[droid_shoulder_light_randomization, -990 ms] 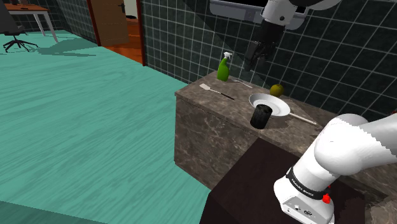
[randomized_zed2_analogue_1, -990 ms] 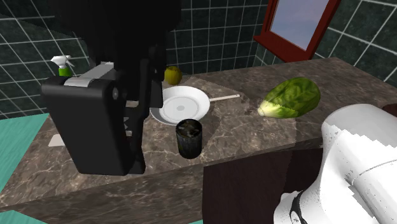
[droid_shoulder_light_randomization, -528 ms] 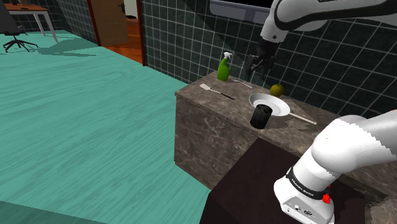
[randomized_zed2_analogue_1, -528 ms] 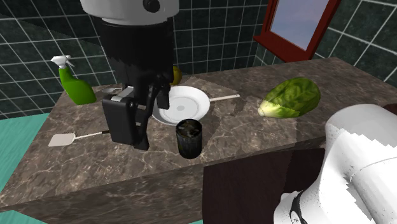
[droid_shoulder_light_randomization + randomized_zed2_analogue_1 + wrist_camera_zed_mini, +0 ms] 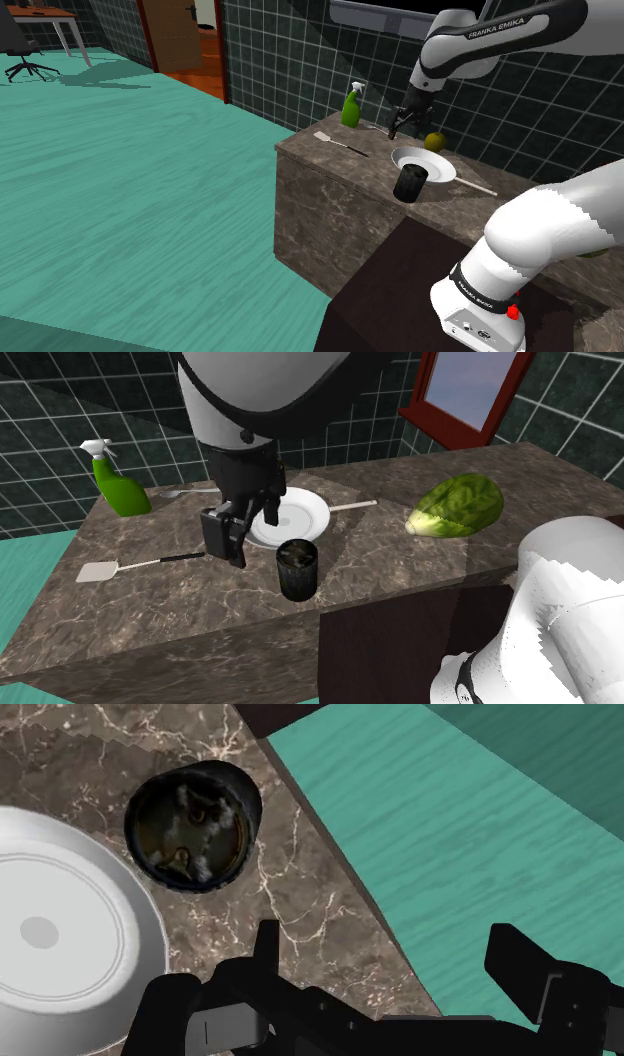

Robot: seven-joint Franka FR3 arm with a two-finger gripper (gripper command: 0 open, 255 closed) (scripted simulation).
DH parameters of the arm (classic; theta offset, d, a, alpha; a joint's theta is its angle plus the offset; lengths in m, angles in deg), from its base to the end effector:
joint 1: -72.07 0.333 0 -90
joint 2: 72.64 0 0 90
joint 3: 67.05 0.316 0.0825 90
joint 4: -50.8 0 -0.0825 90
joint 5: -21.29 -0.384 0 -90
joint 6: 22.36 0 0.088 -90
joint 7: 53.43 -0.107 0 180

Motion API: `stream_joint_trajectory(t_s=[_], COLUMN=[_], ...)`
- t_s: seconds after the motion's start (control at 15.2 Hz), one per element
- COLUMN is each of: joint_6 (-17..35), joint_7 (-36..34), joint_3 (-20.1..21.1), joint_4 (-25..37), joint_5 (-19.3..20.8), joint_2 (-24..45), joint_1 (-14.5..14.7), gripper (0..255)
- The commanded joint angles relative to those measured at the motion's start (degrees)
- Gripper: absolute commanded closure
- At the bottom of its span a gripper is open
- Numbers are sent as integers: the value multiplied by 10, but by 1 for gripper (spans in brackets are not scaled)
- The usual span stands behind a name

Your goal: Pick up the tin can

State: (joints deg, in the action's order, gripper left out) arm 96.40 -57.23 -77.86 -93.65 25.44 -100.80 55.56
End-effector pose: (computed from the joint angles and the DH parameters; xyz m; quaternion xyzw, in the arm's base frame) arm 0.3513 -0.1873 0.4477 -0.9700 0.2421 -0.0206 0.0084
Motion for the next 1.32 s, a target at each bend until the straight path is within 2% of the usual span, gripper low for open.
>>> stream_joint_trajectory(t_s=[0.0,0.66,1.25], joint_6=[27,152,220], joint_7=[-3,-23,-10], joint_3=[-15,-83,-90], joint_4=[-7,-15,-36], joint_5=[7,13,-4], joint_2=[22,155,205], joint_1=[-16,-75,-71], gripper=[0,0,0])
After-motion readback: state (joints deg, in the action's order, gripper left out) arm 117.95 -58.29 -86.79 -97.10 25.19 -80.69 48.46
